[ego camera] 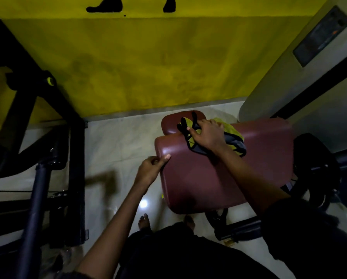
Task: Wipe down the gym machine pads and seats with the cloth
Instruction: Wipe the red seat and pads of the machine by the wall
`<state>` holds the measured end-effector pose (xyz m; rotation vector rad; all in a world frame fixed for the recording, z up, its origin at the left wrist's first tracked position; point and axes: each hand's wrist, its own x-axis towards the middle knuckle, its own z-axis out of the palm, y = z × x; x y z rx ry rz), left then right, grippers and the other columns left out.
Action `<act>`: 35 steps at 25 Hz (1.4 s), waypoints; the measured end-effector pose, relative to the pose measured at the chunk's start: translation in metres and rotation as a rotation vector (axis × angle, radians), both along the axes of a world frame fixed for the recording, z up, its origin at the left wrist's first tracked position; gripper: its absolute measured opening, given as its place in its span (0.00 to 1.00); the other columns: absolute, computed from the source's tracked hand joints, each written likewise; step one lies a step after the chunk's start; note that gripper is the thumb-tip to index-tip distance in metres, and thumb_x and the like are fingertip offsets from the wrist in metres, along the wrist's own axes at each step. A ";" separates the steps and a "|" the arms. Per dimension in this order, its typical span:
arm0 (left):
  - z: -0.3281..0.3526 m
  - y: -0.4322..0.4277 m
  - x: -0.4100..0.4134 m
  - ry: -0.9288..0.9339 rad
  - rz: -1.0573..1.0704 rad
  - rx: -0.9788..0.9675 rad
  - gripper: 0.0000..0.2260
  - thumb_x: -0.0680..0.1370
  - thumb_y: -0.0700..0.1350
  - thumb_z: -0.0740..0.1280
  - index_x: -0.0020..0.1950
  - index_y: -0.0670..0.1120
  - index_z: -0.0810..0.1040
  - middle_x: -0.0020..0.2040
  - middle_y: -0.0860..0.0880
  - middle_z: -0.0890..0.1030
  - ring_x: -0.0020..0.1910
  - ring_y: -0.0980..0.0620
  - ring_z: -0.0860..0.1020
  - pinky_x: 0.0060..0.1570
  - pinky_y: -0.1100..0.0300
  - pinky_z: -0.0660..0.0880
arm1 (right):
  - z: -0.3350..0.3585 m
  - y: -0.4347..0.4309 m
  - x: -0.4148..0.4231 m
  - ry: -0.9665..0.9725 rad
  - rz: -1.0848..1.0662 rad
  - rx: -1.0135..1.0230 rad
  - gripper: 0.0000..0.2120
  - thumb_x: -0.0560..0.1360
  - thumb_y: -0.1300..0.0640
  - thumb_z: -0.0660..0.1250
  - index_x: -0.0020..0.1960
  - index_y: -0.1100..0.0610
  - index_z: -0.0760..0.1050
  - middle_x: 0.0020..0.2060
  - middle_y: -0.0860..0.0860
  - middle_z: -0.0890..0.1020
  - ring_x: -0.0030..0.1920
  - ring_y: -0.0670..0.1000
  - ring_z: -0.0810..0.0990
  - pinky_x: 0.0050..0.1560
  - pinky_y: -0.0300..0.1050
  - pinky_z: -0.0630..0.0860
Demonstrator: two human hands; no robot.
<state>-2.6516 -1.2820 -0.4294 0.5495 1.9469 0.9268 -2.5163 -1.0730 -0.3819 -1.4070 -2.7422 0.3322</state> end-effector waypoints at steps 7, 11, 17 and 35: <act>-0.017 -0.022 -0.007 -0.367 -0.079 0.272 0.28 0.75 0.52 0.74 0.73 0.54 0.71 0.56 0.49 0.84 0.55 0.54 0.82 0.58 0.54 0.79 | 0.005 -0.030 -0.020 0.008 0.191 -0.032 0.21 0.78 0.33 0.60 0.47 0.52 0.74 0.48 0.50 0.79 0.56 0.57 0.76 0.54 0.55 0.66; -0.019 -0.024 -0.009 -0.426 -0.110 0.270 0.31 0.75 0.50 0.73 0.75 0.58 0.64 0.53 0.48 0.85 0.53 0.55 0.83 0.46 0.68 0.76 | 0.009 -0.052 -0.066 -0.038 0.232 -0.112 0.22 0.77 0.32 0.60 0.50 0.51 0.76 0.49 0.50 0.81 0.56 0.58 0.77 0.56 0.57 0.67; -0.025 -0.027 -0.010 -0.446 -0.136 0.312 0.21 0.75 0.49 0.75 0.67 0.49 0.78 0.58 0.50 0.84 0.56 0.56 0.82 0.47 0.68 0.75 | 0.022 -0.045 -0.077 -0.077 0.313 -0.205 0.19 0.77 0.34 0.64 0.43 0.49 0.71 0.39 0.46 0.74 0.46 0.55 0.78 0.42 0.49 0.67; -0.018 0.004 -0.042 -0.567 -0.156 0.235 0.17 0.74 0.37 0.74 0.60 0.50 0.79 0.55 0.51 0.83 0.59 0.47 0.80 0.58 0.55 0.78 | -0.015 0.010 -0.120 -0.332 0.234 -0.543 0.22 0.75 0.30 0.62 0.54 0.47 0.79 0.53 0.53 0.80 0.52 0.55 0.77 0.49 0.49 0.72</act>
